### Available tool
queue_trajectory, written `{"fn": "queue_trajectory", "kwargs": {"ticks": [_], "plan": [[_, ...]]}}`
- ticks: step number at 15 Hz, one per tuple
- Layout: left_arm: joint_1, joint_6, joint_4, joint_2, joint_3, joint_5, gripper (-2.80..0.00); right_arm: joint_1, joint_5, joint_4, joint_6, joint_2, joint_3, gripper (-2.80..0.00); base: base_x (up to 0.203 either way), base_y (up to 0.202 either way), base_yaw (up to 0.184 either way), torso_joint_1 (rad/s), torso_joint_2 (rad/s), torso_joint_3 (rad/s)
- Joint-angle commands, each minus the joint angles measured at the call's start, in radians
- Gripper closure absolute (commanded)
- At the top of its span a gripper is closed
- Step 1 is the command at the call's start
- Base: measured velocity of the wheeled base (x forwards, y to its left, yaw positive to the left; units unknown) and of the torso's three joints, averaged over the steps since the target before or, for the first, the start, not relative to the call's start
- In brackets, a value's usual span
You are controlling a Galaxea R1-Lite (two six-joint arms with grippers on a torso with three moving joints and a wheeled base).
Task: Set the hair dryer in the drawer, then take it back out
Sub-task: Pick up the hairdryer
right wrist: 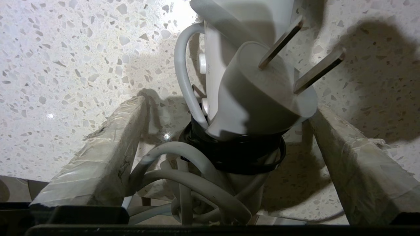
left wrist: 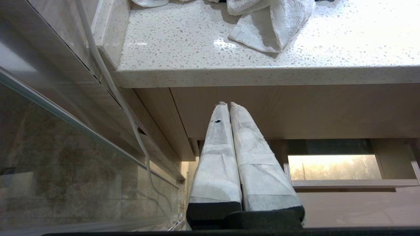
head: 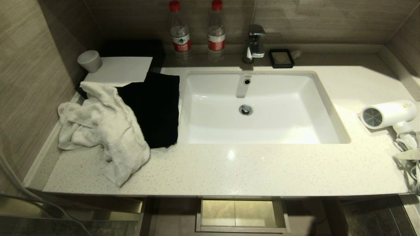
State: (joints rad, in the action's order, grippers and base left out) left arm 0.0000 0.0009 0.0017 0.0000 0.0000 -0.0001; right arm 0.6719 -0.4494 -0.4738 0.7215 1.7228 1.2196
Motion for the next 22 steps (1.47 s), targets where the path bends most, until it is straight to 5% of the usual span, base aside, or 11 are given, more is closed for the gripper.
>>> {"fn": "queue_trajectory", "kwargs": {"ticks": [1,2,3,4,22], "plan": [[0.000,0.001,0.000,0.000,0.000,0.000,0.00,0.000,-0.002,-0.002,0.004,0.003,0.001,-2.80,0.000,0.000,0.000,0.000,0.00,0.000],[0.000,0.001,0.000,-0.001,0.000,0.000,0.00,0.000,0.001,-0.003,0.004,0.003,0.003,-2.80,0.000,0.000,0.000,0.000,0.00,0.000],[0.000,-0.001,0.000,0.000,0.000,0.000,0.00,0.000,-0.008,-0.001,0.004,-0.001,-0.006,-2.25,0.000,0.000,0.000,0.000,0.00,0.000],[0.000,0.000,0.000,0.000,0.000,0.000,0.00,0.003,-0.013,0.009,0.004,-0.005,-0.012,0.00,0.000,0.000,0.000,0.000,0.00,0.000],[0.000,0.001,0.000,0.000,0.000,0.000,0.00,0.003,-0.011,0.013,0.019,-0.085,-0.003,0.00,0.000,0.000,0.000,0.000,0.00,0.000]]}}
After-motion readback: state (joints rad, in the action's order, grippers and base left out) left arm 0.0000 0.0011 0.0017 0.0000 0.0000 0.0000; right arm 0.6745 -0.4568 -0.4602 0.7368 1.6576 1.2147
